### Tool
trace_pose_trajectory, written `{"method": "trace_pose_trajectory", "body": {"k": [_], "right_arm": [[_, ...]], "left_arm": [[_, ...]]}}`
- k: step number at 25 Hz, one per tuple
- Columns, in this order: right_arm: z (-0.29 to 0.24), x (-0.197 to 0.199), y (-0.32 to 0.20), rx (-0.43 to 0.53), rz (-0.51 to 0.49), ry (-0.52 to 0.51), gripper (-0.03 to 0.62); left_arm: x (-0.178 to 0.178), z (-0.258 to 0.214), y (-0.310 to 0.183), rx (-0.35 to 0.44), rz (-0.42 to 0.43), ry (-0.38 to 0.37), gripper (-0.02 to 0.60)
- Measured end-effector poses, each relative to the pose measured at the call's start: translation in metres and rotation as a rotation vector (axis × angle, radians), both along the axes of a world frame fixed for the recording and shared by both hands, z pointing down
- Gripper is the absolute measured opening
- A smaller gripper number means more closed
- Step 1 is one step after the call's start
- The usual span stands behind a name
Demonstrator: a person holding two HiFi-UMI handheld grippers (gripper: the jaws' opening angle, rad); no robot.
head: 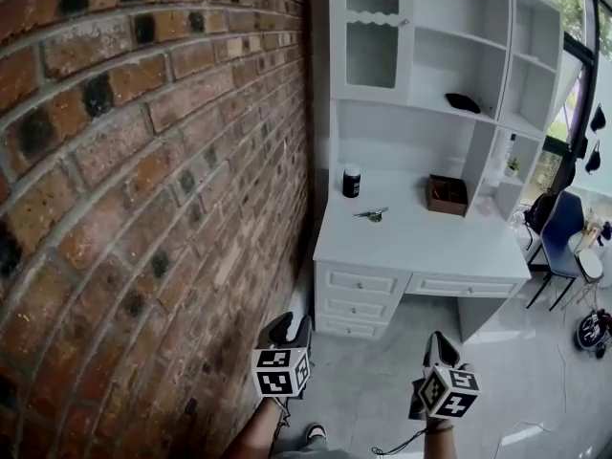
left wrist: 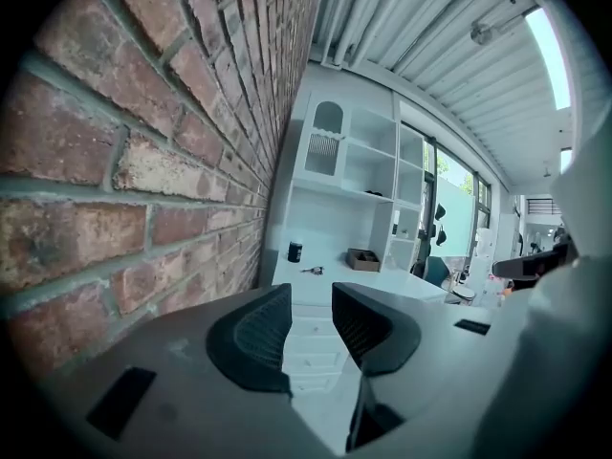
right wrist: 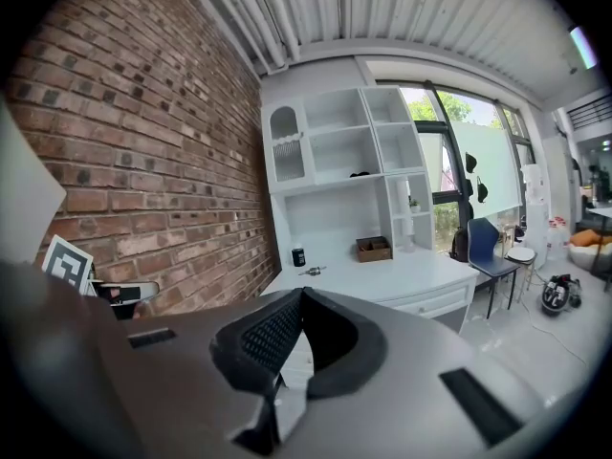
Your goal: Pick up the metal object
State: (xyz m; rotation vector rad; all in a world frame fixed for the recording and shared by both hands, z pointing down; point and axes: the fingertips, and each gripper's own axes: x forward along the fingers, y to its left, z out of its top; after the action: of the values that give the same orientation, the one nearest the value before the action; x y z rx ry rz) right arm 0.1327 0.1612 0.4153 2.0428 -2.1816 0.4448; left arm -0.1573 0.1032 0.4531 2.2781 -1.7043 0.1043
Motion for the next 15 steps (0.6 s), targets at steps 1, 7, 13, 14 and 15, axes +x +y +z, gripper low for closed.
{"method": "trace_pose_trajectory", "body": {"k": [1, 7, 13, 14, 15], "right_arm": [[-0.001, -0.003, -0.009, 0.000, -0.001, 0.001, 0.003], [-0.008, -0.026, -0.062, 0.005, -0.019, 0.014, 0.002], [-0.009, -0.041, -0.101, -0.003, -0.033, 0.027, 0.002], [-0.008, -0.043, -0.105, -0.007, -0.036, 0.033, 0.002], [-0.007, -0.044, -0.109, -0.012, -0.041, 0.040, 0.002]], "left_arm": [[-0.002, 0.000, -0.009, -0.001, 0.000, 0.001, 0.133], [-0.020, 0.000, -0.061, -0.010, -0.007, 0.014, 0.133], [-0.028, 0.005, -0.101, -0.022, 0.003, 0.022, 0.133], [-0.030, 0.006, -0.106, -0.025, 0.006, 0.022, 0.133], [-0.031, 0.008, -0.111, -0.028, 0.006, 0.023, 0.133]]}}
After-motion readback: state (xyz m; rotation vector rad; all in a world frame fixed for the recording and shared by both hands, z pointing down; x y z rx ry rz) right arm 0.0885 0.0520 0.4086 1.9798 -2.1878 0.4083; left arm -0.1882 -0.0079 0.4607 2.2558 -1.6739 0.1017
